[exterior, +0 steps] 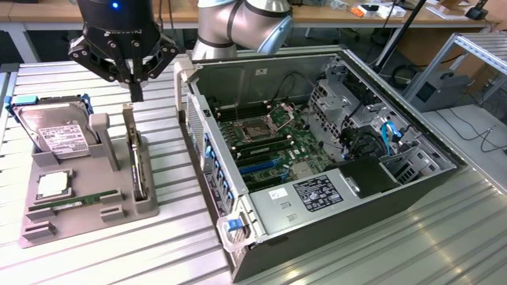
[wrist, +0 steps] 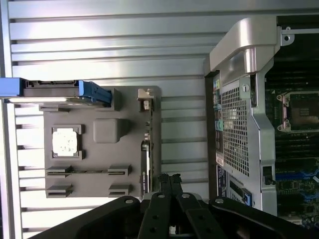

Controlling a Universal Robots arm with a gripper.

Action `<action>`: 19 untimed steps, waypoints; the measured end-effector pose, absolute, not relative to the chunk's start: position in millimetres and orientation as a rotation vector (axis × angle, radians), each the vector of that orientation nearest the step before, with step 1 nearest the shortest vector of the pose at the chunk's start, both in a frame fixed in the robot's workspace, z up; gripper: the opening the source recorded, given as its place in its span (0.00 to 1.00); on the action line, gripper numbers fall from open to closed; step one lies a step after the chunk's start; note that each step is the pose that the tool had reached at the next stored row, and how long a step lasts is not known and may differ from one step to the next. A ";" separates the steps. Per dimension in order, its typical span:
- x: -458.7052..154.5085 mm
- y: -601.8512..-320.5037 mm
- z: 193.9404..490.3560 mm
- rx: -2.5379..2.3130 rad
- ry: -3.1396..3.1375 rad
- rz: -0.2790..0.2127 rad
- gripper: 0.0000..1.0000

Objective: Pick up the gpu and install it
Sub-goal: 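Reach for the gpu, then pick up the gpu and move the gpu toward the slot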

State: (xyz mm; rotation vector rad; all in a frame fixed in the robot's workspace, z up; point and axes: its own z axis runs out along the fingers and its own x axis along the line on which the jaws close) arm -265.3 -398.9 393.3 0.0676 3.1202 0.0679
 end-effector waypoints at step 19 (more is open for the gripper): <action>-268.1 -398.9 390.7 0.068 3.120 0.068 0.57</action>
